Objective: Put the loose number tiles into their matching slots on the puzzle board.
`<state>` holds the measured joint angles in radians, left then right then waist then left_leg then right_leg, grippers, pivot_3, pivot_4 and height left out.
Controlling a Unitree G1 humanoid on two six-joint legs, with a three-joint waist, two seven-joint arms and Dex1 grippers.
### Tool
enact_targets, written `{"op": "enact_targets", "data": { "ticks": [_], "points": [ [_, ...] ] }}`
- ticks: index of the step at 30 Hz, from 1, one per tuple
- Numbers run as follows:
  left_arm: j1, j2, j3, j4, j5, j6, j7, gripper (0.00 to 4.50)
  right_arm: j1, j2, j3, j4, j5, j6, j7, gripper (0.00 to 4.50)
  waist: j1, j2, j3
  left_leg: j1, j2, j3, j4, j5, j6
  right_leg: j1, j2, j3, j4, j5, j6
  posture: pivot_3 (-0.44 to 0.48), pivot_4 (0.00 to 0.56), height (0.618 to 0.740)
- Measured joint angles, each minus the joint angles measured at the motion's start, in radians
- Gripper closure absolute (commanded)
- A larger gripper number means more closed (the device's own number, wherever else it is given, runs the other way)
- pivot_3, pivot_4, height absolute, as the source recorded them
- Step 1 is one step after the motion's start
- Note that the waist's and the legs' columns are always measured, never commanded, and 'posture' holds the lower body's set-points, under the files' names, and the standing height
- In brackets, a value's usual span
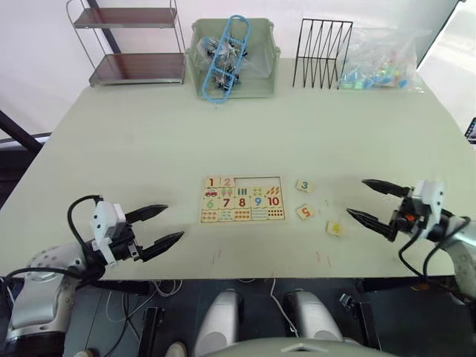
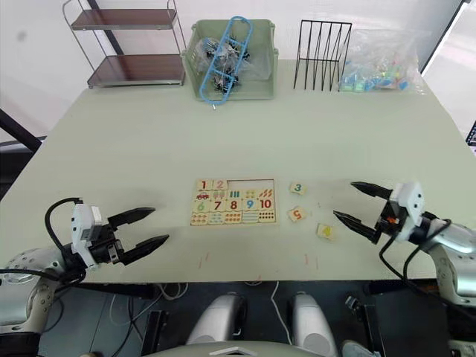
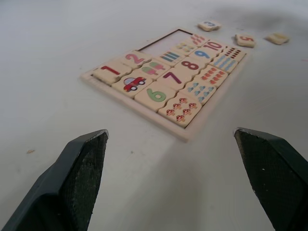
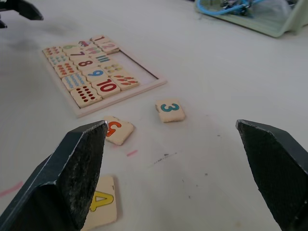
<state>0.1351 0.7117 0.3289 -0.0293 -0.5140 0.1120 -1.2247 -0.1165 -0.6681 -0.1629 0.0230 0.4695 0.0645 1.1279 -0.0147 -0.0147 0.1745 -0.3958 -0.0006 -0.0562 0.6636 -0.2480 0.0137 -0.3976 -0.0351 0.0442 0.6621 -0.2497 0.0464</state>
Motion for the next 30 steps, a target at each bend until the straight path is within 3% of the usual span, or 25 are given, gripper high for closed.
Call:
{"op": "enact_targets", "data": {
  "ticks": [18, 30],
  "points": [
    [-0.014, 0.018, -0.023, -0.031, -0.055, 0.007, -0.103, 0.08, -0.374, 0.031, 0.265, 0.225, -0.212, 0.19, -0.044, 0.0, 0.0, 0.001, 0.0, -0.001, 0.0, 0.0, 0.0, 0.0, 0.0, -0.002, 0.0, 0.0, 0.0, 0.0, 0.0, 0.0, 0.15, 0.739],
    [-0.013, -0.008, -0.017, -0.031, -0.067, -0.045, -0.111, 0.08, -0.464, 0.092, 0.342, 0.332, -0.314, 0.208, -0.066, 0.0, -0.001, 0.001, 0.001, -0.002, 0.0, 0.001, -0.002, 0.0, 0.0, -0.005, 0.0, 0.001, 0.0, 0.001, 0.0, 0.0, 0.15, 0.739]
  ]
}}
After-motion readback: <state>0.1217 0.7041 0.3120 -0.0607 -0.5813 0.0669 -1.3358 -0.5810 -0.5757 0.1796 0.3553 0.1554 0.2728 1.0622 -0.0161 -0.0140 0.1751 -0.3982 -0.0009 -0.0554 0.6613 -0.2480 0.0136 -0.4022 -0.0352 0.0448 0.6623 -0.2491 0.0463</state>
